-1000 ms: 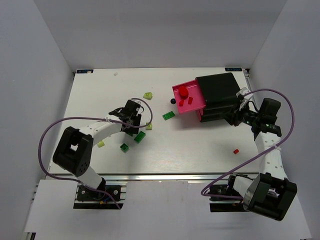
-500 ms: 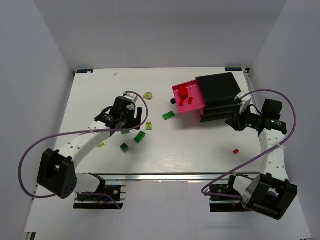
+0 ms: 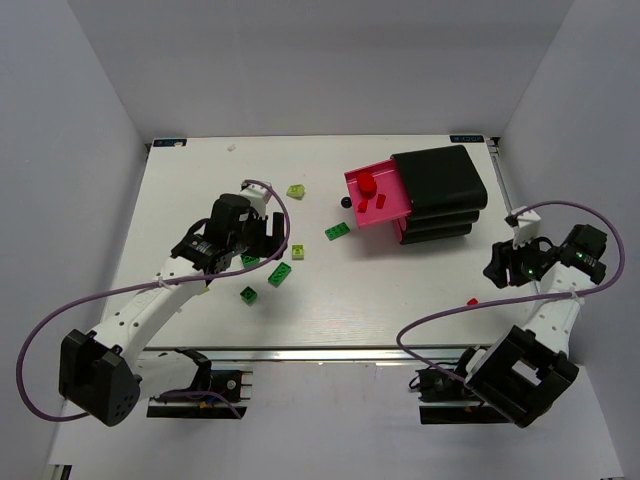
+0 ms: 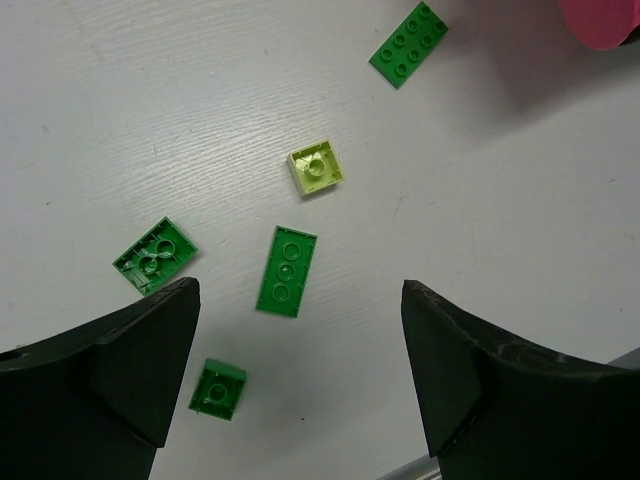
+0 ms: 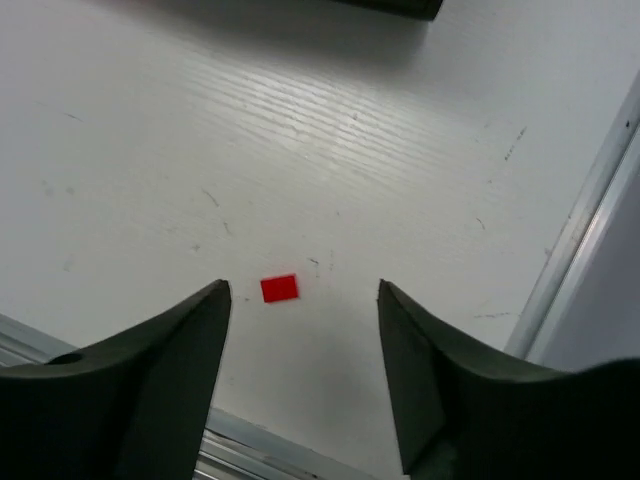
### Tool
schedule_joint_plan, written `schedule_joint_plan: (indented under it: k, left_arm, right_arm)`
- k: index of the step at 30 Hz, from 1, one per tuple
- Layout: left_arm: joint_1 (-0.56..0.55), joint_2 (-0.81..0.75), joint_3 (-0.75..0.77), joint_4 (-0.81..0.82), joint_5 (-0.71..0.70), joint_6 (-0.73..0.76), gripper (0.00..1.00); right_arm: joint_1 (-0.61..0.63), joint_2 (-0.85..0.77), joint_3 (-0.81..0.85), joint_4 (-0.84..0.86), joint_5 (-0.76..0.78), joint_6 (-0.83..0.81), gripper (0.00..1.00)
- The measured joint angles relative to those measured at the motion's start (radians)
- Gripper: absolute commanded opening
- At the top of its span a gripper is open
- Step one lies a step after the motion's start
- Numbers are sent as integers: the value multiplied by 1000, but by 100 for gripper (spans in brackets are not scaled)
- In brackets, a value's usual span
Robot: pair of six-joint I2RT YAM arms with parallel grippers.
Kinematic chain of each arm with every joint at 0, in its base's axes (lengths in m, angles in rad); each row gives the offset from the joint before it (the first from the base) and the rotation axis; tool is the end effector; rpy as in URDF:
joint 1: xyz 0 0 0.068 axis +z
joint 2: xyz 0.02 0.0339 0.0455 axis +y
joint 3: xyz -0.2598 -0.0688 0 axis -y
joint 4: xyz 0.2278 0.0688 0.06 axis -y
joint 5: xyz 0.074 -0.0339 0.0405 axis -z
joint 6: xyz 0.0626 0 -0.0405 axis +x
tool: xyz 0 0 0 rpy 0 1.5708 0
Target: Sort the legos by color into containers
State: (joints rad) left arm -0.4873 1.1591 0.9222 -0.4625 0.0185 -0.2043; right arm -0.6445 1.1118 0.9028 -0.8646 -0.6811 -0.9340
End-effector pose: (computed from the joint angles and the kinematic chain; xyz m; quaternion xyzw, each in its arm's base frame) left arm 0.2257 -0.1209 0.2685 0.1317 0.8969 -0.1509 0.3942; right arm 0.1825 -0.0879 0.2501 -0.2131 0.8922 0.0634 0.3932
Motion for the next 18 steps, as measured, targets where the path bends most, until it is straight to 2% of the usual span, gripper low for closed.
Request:
schedule_joint_plan:
  k: [1,2,3,5,13,18]
  left_arm:
    - [0,0,0,0,3,0,92]
    - [0,0,0,0,5,-1,92]
    - [-1,0,0,0,5,-1,92]
    - [-1,0,0,0,5,0,92]
    - [-9,0,0,-1,0,1,93]
    - [-12,0,0,-2,-28,4,93]
  right_arm:
    - [-10,-3,-9,-1,18,-8,73]
    - [-13,-5,-19,-3,33,-20,85]
    - [-13,-6,-27,-16,46,-32,89]
    - [-7,-3,-42,-39,79,-62,89]
    - [71,126,-27,-7,296,67,74]
    - [142,44,-133,74,397,116,68]
